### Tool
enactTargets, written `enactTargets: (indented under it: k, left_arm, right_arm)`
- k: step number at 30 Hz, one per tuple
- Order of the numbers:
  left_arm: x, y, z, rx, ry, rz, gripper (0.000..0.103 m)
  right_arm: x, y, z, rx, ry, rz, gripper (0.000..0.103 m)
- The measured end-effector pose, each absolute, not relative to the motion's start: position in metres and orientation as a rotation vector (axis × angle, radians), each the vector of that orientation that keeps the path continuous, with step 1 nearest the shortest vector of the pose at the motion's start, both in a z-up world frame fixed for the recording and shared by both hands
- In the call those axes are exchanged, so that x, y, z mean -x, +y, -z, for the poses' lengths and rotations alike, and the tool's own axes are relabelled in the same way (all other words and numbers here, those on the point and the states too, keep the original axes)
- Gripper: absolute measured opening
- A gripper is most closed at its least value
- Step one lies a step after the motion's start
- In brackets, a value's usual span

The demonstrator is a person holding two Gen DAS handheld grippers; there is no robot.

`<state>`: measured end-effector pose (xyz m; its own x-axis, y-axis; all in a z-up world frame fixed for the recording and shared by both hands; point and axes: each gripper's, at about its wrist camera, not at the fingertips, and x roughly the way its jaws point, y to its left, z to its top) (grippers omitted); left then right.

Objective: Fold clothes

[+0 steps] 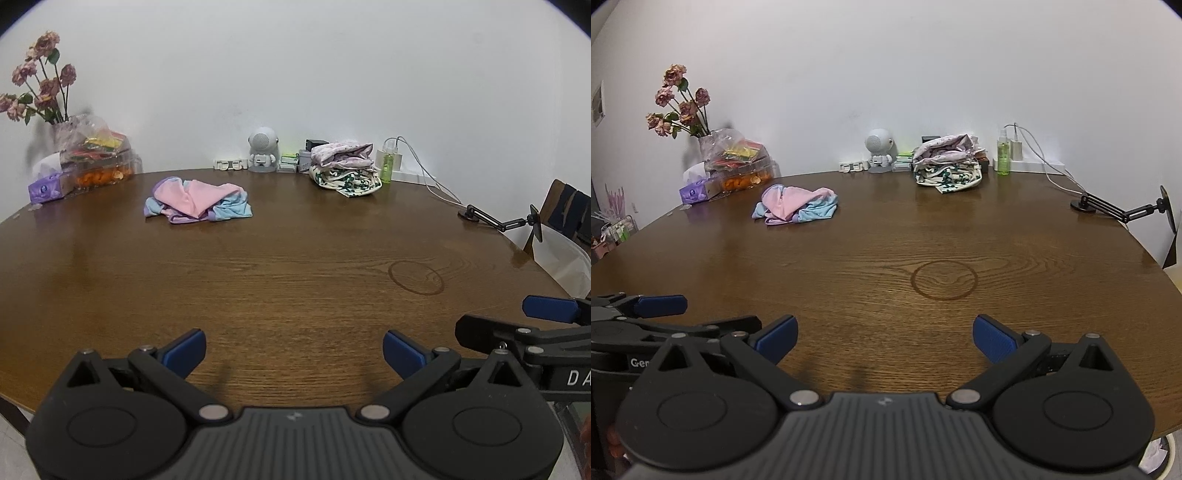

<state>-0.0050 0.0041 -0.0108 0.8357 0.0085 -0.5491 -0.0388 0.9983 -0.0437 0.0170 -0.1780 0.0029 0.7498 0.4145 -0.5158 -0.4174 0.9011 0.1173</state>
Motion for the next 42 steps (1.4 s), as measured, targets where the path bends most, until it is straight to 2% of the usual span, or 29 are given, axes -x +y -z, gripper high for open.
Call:
enactTargets:
  k: [42]
  left_arm:
    - [-0.005, 0.021, 0.015, 0.069, 0.599, -0.063, 0.102]
  right_arm:
    - [-0.027, -0.163, 0.010, 0.035, 0.583, -0.492, 0.103]
